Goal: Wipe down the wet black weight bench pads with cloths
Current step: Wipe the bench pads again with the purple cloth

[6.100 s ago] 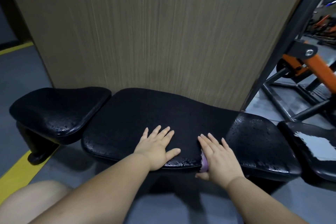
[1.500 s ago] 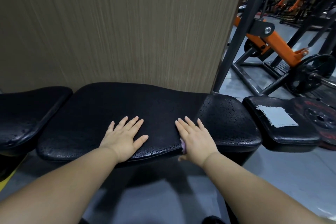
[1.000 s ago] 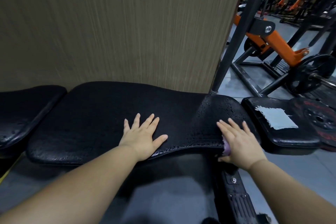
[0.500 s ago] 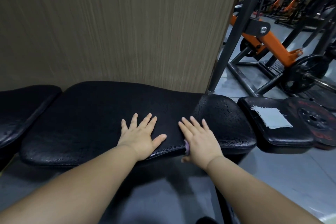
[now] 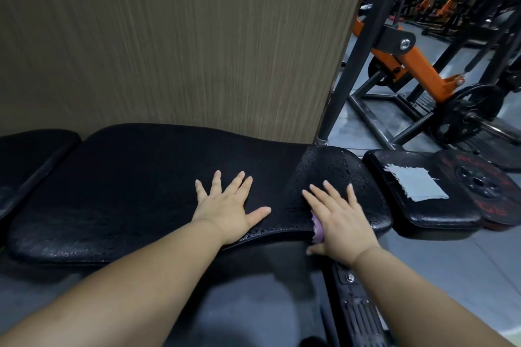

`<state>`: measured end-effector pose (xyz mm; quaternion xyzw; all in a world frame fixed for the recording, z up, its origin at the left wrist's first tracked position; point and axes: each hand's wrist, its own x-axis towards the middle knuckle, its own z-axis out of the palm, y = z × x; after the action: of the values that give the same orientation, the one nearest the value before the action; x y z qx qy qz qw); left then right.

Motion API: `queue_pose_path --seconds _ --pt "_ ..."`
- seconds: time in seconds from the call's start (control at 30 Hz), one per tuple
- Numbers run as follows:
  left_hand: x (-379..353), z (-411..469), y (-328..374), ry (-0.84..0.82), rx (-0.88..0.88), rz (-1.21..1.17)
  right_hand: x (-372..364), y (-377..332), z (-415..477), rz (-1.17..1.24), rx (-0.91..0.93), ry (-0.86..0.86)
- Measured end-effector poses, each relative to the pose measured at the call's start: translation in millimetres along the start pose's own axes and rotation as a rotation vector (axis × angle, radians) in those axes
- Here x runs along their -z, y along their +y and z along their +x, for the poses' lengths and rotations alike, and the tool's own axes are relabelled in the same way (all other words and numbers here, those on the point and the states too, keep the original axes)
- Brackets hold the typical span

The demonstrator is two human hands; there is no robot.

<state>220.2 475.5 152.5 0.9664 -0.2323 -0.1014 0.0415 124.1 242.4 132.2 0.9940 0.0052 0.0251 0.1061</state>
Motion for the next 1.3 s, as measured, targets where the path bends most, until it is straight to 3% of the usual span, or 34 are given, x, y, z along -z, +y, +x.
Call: queue_pose_path --seconds 0.33,0.57,0.87,1.07,1.3 --pt "-2.0 0.5 -3.8 0.002 -0.026 0.003 -2.0 54.6 -29.2 0.007 -0.262 -0.121" --pt "-2.3 2.1 -4.8 0.006 -0.037 0.019 9.4 35.8 -27.5 -0.019 -0.321 -0.136" --pt "-3.2 2.9 -4.6 0.028 -0.03 0.006 7.3 -38.2 10.1 0.041 -0.023 0.037" --pt "-1.6 2.4 -4.5 0.015 -0.031 0.016 -0.1 -7.8 4.1 -0.007 0.114 0.02" --pt "-2.3 5.8 -3.8 0.011 -0.029 0.024 -3.6 42.1 -10.2 -0.066 0.094 -0.071"
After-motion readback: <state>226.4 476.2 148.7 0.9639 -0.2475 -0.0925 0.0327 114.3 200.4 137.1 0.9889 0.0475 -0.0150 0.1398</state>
